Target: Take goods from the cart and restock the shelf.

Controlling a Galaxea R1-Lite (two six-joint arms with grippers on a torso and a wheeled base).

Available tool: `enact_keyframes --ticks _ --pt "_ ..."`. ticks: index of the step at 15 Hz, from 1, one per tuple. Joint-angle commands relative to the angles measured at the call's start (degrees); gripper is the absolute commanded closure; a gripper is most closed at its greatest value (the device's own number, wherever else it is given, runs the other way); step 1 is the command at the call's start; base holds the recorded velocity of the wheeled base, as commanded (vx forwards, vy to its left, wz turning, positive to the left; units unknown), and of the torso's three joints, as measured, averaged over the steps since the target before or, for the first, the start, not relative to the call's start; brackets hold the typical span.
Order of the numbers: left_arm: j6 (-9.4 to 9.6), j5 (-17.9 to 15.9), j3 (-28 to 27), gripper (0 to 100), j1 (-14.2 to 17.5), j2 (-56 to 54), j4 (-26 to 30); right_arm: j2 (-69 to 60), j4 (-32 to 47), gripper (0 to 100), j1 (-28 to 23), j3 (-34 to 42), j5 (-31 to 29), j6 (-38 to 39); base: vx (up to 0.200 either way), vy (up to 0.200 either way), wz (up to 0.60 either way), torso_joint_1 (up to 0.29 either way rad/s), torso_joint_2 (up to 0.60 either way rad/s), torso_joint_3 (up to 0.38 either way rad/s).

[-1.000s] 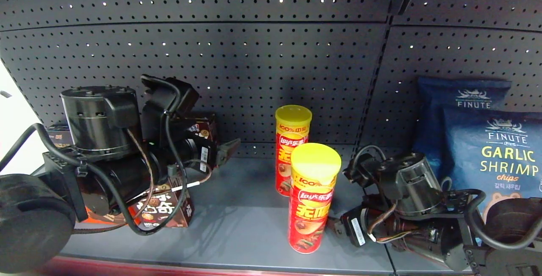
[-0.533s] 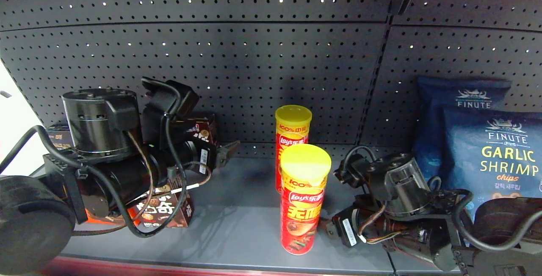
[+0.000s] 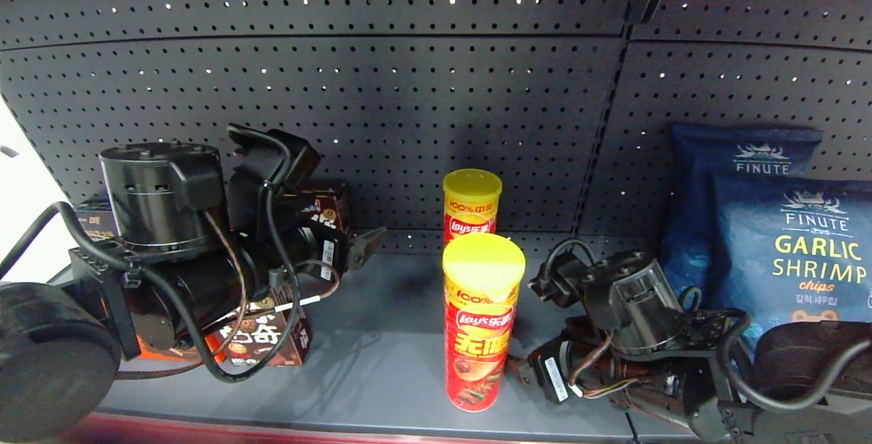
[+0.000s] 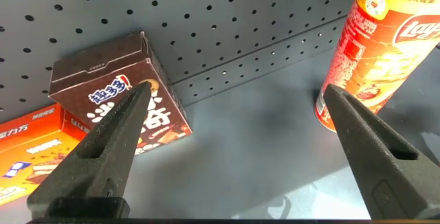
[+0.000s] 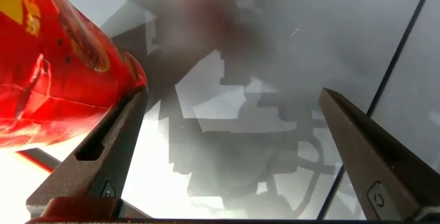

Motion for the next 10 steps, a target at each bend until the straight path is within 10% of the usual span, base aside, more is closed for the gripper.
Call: enact_keyframes --ticks 1,10 --pt "0.02 0.0 0.0 0 0.0 0.0 0.0 0.0 0.0 0 0.2 0.1 0.0 0.0 0.0 0.0 0.0 0.0 0.0 0.0" --pt "0.02 0.0 0.1 0 0.0 0.1 0.0 0.0 -0.4 0 0.2 0.3 0.0 0.0 0.0 0.0 0.0 0.0 0.0 0.0"
